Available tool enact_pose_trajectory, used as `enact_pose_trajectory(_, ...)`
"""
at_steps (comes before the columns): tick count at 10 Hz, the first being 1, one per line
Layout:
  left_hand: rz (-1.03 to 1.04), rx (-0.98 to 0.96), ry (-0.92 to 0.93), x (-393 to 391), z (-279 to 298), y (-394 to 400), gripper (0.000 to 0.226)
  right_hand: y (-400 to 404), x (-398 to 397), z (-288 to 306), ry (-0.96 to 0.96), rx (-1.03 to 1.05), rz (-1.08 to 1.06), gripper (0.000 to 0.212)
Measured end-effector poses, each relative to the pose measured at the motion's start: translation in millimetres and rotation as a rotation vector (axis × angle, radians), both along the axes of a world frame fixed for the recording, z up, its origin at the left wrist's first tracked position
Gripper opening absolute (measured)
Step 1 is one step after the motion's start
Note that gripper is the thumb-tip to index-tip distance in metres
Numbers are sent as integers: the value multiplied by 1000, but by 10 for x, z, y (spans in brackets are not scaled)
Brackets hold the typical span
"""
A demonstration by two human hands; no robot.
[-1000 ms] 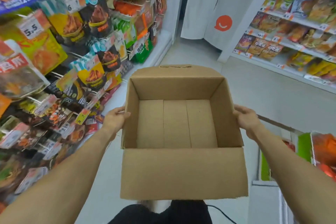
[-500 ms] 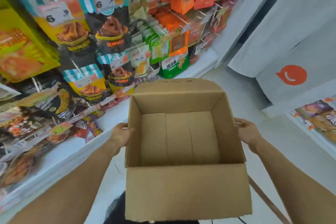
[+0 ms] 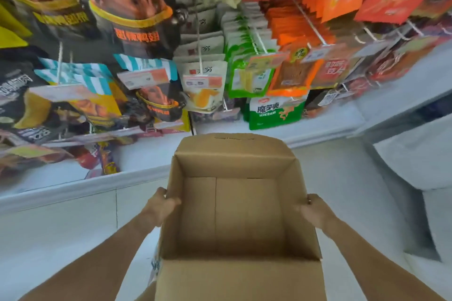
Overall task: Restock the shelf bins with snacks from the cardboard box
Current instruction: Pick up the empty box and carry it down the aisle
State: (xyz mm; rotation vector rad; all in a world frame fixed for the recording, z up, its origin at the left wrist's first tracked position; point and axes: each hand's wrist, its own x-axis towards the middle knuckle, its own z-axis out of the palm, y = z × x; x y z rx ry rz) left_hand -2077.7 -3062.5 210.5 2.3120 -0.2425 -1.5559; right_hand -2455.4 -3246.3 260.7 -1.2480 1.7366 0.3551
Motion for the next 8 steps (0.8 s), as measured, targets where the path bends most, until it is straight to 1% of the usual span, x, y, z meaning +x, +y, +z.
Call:
enact_pose_trajectory(1, 92, -11, -29, -173, -576, -88, 40, -416, -1, -593, -49, 64, 94, 36)
enact_pose_trajectory(2, 221, 0, -14, -349, -1192, -152, 47, -786, -30, -1241, -66, 91, 155, 51)
enact_pose_trajectory(3, 298, -28, -39, -449, -1804, -196, 45, -1041, 11, -1917, -79, 98, 183, 52)
enact_pose_trajectory(4, 321, -59, -41, -490, -2346, -164, 47, -1090, 94, -2470, -106, 66, 154, 37)
enact_pose_trajectory(5, 333, -82, -37, -564, -2787, -35, 49, -1049, 153, -2922, -128, 42, 152, 33)
enact_pose_trajectory(6, 312, -79, -26, -526, -3146, 89, 48, -1004, 217, -3211, -163, 51, 162, 37)
enact_pose_trajectory(7, 276, -74, -31, -491, -3215, 76, 60, -982, 230, -3375, -177, 35, 182, 52)
enact_pose_trajectory(8, 286, -79, -122, -496, -3122, -5, 53, -974, 287, -3360, -111, -42, 255, 54)
